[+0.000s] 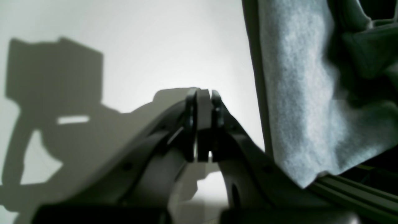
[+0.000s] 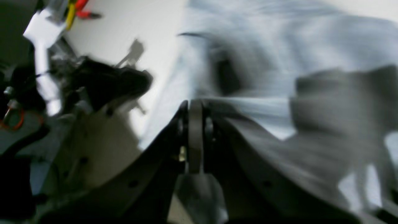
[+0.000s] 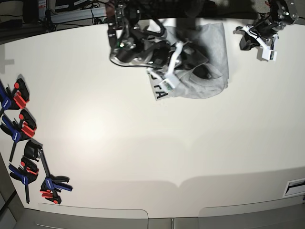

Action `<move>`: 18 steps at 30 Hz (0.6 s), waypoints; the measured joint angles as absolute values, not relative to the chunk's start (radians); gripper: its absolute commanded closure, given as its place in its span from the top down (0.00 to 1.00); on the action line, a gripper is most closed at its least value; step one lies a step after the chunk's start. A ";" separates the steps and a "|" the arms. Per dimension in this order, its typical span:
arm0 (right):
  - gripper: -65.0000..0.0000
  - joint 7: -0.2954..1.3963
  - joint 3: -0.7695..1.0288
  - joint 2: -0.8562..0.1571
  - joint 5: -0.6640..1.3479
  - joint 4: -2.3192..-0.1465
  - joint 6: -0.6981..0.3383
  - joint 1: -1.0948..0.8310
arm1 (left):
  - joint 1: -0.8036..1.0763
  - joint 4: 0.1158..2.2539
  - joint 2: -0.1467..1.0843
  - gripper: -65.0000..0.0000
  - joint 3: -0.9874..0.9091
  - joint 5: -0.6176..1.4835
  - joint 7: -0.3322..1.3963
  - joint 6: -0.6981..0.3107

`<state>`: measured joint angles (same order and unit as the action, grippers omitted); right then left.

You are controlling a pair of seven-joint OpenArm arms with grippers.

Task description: Fold the T-shirt properly

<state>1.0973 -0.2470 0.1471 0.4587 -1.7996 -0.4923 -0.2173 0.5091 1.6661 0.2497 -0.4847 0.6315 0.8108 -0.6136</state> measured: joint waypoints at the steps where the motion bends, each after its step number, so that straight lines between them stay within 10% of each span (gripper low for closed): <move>1: 0.00 1.097 -0.286 0.147 0.455 -1.800 -0.492 -0.217 | 0.509 1.666 0.250 0.00 -0.485 0.632 0.811 -0.614; 10: 0.00 1.079 -0.603 0.148 0.422 -1.800 -0.500 -0.199 | 0.509 1.666 0.250 0.00 -0.485 0.632 0.811 -0.614; 18: 0.00 0.940 -0.385 0.145 0.027 -1.800 -0.313 -0.175 | 0.509 1.666 0.249 0.00 -0.485 0.631 0.811 -0.614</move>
<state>0.9398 -0.3851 0.1448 0.0269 -1.7996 -0.3134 -0.1745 0.5091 1.6661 0.2493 -0.4847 0.6312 0.8108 -0.6136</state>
